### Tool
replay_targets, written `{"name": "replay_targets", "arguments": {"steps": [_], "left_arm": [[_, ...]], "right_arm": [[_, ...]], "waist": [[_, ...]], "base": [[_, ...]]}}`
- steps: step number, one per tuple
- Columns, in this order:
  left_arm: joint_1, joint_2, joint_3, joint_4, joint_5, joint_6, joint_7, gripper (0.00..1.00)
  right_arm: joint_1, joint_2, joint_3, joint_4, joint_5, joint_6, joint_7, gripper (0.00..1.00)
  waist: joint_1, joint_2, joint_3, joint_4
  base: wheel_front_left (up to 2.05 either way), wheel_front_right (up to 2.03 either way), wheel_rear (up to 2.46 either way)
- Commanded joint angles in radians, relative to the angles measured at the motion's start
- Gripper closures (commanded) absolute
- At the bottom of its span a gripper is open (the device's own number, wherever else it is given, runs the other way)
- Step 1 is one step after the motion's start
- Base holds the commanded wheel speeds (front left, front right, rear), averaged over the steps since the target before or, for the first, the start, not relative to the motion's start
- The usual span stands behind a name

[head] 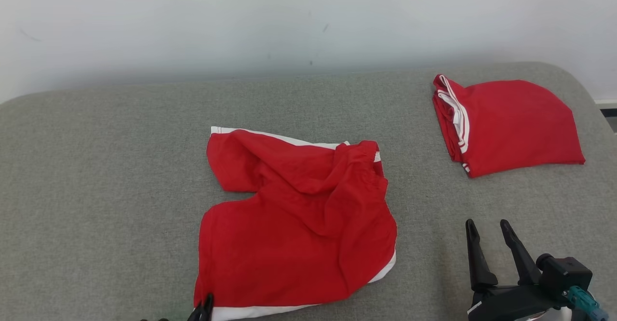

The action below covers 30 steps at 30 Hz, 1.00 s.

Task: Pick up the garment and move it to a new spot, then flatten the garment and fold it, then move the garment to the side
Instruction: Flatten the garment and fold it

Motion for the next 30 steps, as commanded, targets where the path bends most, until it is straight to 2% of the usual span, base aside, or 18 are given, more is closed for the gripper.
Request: {"name": "replay_targets", "arguments": {"steps": [1,11,19,21,22,30], "left_arm": [[-0.005,0.003,0.001,-0.001,0.0,-0.004,-0.005,1.0],[0.047,0.009,0.11,-0.149,0.03,0.026,-0.005,1.0],[0.079,0.007,0.136,-0.158,0.042,0.02,-0.005,1.0],[0.077,0.006,0.139,-0.155,0.043,0.018,-0.005,0.53],[0.075,0.006,0.143,-0.159,0.042,0.017,-0.005,0.0],[0.101,0.002,0.18,-0.27,0.056,0.036,-0.005,0.0]], "right_arm": [[0.0,-0.004,0.0,0.0,-0.008,-0.001,-0.001,0.0],[0.008,0.003,-0.004,0.01,-0.008,-0.001,-0.005,0.0],[-0.005,0.002,0.004,0.023,-0.003,-0.001,-0.005,0.0],[-0.007,0.0,0.005,0.026,-0.002,-0.001,-0.006,0.0],[-0.008,-0.001,0.005,0.027,-0.001,-0.001,-0.007,0.0],[-0.011,-0.005,0.01,0.023,0.001,-0.001,-0.022,0.0]], "waist": [[0.0,-0.0001,-0.001,0.006],[0.0,-0.0001,-0.004,0.069],[0.0,-0.0001,-0.003,0.092],[0.0,-0.0001,-0.003,0.092],[0.0,-0.0001,-0.003,0.093],[0.0,-0.0001,-0.016,0.095]], "base": [[0.0,0.0,0.0],[0.0,0.0,0.0],[0.0,0.0,0.0],[0.0,0.0,0.0],[0.0,0.0,0.0],[0.0,0.0,0.0]]}}
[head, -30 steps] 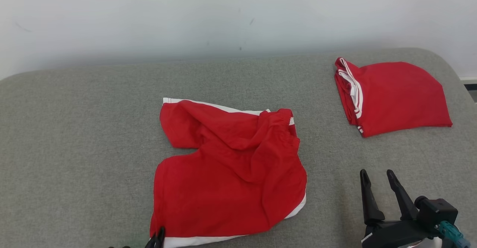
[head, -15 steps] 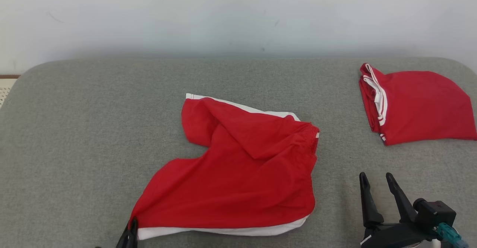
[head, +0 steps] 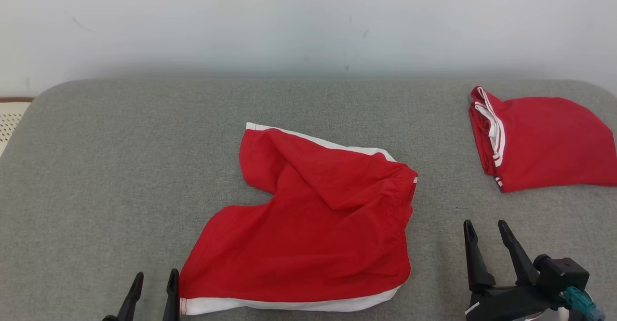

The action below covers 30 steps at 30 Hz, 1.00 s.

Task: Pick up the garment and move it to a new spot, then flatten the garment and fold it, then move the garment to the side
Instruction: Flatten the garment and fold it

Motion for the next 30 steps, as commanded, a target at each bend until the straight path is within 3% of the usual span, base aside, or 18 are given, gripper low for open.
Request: {"name": "replay_targets", "arguments": {"steps": [1,7,16,30], "left_arm": [[0.023,0.001,0.01,-0.021,0.003,0.007,-0.005,0.0],[0.067,0.001,0.02,-0.091,0.003,0.036,-0.005,0.0],[0.14,0.006,0.046,-0.159,0.098,0.084,-0.005,0.0],[0.178,0.005,0.062,-0.191,0.116,0.093,-0.005,0.0]], "right_arm": [[-0.005,-0.005,0.005,-0.005,0.001,-0.001,-0.009,0.0],[0.0,-0.008,0.005,-0.018,-0.01,-0.001,-0.019,0.0],[0.04,-0.007,-0.003,-0.043,-0.031,-0.001,-0.021,0.0],[0.102,0.017,0.004,-0.091,-0.04,-0.001,-0.013,0.0]], "waist": [[0.0,0.0,-0.007,0.0],[0.0,0.0,-0.034,-0.006],[0.0,0.0,-0.073,-0.026],[0.0,0.0,-0.092,-0.044]], "base": [[0.0,0.0,0.0],[0.0,0.0,0.0],[0.0,0.0,0.0],[0.0,0.0,0.0]]}}
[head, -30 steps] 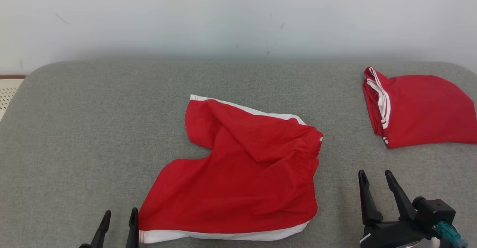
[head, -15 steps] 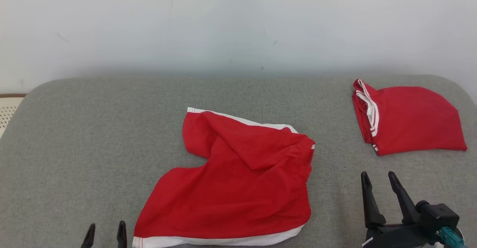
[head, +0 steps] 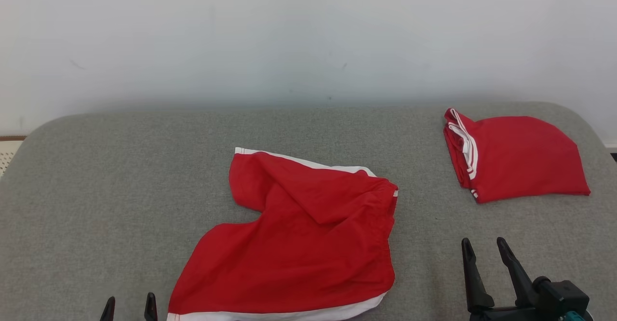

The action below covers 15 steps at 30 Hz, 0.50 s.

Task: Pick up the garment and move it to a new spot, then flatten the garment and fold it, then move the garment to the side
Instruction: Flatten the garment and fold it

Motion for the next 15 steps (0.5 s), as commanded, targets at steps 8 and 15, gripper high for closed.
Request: {"name": "replay_targets", "arguments": {"steps": [8,15], "left_arm": [[0.008,0.002,-0.003,-0.003,-0.001,-0.001,-0.005,0.0],[0.004,0.001,-0.004,0.003,-0.007,-0.003,-0.005,0.0]], "right_arm": [[0.01,0.009,-0.005,-0.012,-0.01,-0.001,0.001,0.0],[0.009,0.011,-0.008,-0.009,-0.015,-0.001,-0.001,0.0]], "waist": [[0.0001,0.0,0.006,-0.014],[0.0001,0.0,0.009,-0.015]], "base": [[0.0,0.0,0.0],[0.0,0.0,0.0]]}}
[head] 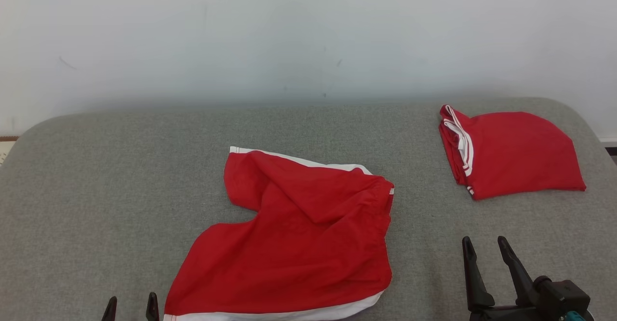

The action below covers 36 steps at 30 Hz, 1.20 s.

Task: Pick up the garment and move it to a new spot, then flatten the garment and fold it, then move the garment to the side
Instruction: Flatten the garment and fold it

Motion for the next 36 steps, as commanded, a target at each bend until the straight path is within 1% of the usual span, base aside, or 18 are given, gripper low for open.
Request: {"name": "replay_targets", "arguments": {"steps": [1,31,36], "left_arm": [[0.002,0.002,0.0,0.003,-0.006,-0.003,-0.005,0.0],[0.005,0.0,-0.002,0.005,-0.002,-0.001,-0.005,0.0],[-0.002,0.0,0.001,0.002,-0.02,-0.017,-0.005,0.0]], "right_arm": [[0.008,0.0,0.0,0.0,-0.006,-0.001,-0.002,0.0],[0.005,0.001,0.0,0.007,-0.008,-0.001,-0.003,0.0],[-0.002,-0.009,0.013,0.015,0.002,-0.001,0.008,0.0]], "waist": [[-0.0001,0.0,0.001,0.001],[-0.0001,0.0,0.005,0.01],[-0.0001,0.0,0.004,0.011]], "base": [[0.0,0.0,0.0],[0.0,0.0,0.0],[0.0,0.0,0.0]]}}
